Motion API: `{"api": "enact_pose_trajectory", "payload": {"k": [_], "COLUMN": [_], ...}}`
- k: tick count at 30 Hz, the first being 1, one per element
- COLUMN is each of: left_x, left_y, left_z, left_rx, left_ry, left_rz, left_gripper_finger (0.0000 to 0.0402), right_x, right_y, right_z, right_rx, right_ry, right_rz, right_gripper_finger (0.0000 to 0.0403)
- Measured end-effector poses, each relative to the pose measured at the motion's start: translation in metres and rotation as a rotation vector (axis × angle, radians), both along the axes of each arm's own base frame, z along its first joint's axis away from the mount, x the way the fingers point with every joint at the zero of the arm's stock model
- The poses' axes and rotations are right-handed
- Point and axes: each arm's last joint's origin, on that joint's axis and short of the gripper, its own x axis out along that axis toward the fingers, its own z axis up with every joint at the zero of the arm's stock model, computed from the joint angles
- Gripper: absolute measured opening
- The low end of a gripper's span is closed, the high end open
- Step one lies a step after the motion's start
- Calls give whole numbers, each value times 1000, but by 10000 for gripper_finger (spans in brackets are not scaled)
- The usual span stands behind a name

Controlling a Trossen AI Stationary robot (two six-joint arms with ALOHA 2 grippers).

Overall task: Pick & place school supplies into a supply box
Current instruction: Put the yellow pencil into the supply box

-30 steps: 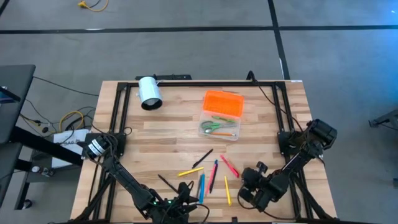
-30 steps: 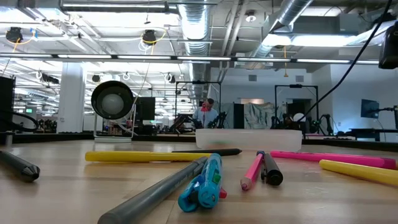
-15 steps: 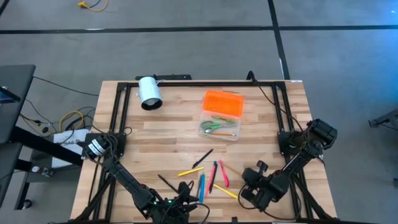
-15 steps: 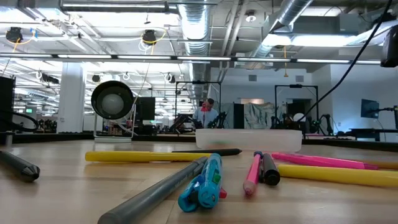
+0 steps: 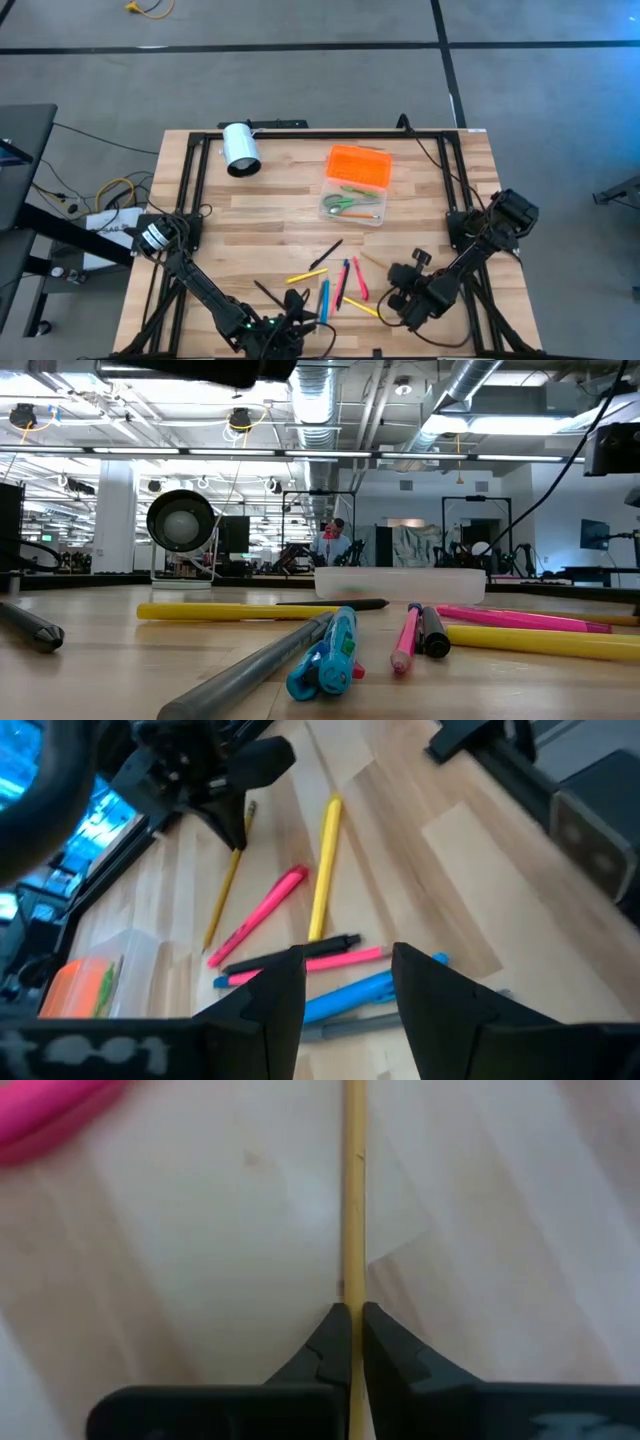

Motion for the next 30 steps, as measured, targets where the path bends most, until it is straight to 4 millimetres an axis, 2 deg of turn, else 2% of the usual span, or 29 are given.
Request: {"api": "enact_pose_trajectory", "payload": {"k": [8, 14, 18, 25, 30], "left_x": [-1, -4, -6, -7, -9], "left_y": [2, 4, 6, 7, 7], "left_z": [-1, -2, -4, -5, -8], "left_rx": [19, 36, 36, 27, 13], "left_ry": [-20, -25, -15, -7, -4], "left_rz": [52, 97, 116, 132, 146], "left_gripper_finger": [142, 142, 142, 142, 142], "right_x": [1, 10, 17, 27, 34], "right_y": [-3, -4, -2, 4, 4], "right_z": [2, -10, -16, -3, 10], "right_rx": [-136, -287, -383, -564, -603], "right_ry": [18, 69, 135, 88, 42], "right_rz": [96, 178, 173, 157, 149], "right_gripper_finger": [0, 0, 0, 0, 0]}}
